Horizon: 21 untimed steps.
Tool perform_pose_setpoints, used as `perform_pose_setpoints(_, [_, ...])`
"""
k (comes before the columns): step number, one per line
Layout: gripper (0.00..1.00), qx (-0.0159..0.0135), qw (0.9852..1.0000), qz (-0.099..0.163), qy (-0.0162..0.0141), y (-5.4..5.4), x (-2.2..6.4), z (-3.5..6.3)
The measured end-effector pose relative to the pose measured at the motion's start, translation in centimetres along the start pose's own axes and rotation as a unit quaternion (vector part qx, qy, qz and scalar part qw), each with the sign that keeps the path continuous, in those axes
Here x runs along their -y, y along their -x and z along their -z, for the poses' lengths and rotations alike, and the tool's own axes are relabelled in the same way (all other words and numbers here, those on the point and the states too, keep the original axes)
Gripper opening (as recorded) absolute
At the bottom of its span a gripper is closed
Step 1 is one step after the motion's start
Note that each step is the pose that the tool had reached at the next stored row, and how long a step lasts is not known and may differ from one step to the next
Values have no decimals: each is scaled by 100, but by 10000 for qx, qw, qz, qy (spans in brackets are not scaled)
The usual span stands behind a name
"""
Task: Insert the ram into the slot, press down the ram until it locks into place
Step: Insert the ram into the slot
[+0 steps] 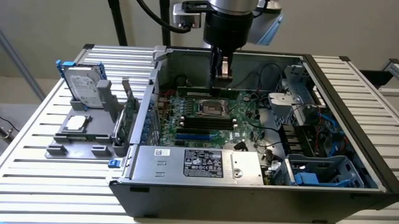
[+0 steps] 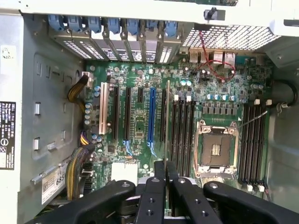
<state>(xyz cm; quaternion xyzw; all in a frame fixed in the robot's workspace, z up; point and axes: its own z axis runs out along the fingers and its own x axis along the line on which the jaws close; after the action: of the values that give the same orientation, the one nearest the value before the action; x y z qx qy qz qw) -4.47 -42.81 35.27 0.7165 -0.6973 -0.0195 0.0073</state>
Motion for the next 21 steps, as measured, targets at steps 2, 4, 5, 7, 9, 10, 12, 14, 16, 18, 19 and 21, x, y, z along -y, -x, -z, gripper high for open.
perform_pose_setpoints(2, [13,2,10000,0,0,7,32,-35])
perform_pose_setpoints(4, [13,5,10000,0,0,22,52,-71])
perform_pose_setpoints(5, [13,6,10000,-1,0,35,55,-90])
perform_pose_setpoints(7, [13,5,10000,0,0,72,59,-126])
perform_pose_setpoints(9, [13,5,10000,0,0,113,62,-164])
perform_pose_setpoints(10, [13,5,10000,0,0,132,63,-182])
perform_pose_setpoints(12, [13,5,10000,0,0,171,65,-219])
perform_pose_setpoints(14, [13,5,10000,0,0,200,67,-255])
perform_pose_setpoints(16, [13,6,10000,0,-1,212,70,-293])
perform_pose_setpoints(18, [13,5,10000,1,0,213,74,-329])
perform_pose_setpoints(19, [13,5,10000,0,0,213,77,-347])
perform_pose_setpoints(21, [13,5,10000,0,0,212,86,-382])
